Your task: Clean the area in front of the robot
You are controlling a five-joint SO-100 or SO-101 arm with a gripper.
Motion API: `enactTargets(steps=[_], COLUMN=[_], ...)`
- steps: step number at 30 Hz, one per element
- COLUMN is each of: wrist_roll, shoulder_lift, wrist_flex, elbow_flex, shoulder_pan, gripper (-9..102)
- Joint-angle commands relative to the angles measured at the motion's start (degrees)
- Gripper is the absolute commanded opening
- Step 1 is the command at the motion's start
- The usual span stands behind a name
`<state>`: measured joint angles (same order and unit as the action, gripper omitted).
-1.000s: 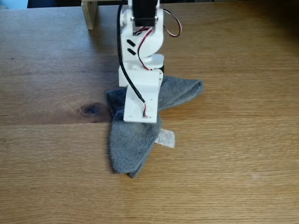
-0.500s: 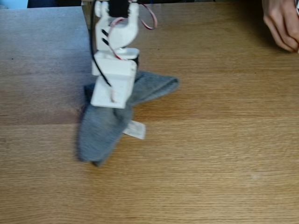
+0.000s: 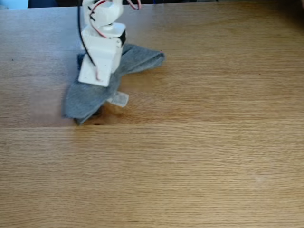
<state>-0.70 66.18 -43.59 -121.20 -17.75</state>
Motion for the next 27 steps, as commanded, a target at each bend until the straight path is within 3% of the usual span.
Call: enactTargets(steps=[1, 6, 12, 19, 27], wrist_roll=[2.3, 7.2, 6.3, -8.1, -23.6], shoulder_lift=[10.8, 25.5, 43.7, 50.2, 45.5], wrist_flex=[1.3, -0.7, -2.5, -4.8, -8.0], elbow_flex=[-7.0, -12.4, -13.8, -14.6, -14.9], shoulder_pan=[11.8, 19.9, 18.8, 1.2, -19.2], gripper=[0, 0, 0, 0, 0])
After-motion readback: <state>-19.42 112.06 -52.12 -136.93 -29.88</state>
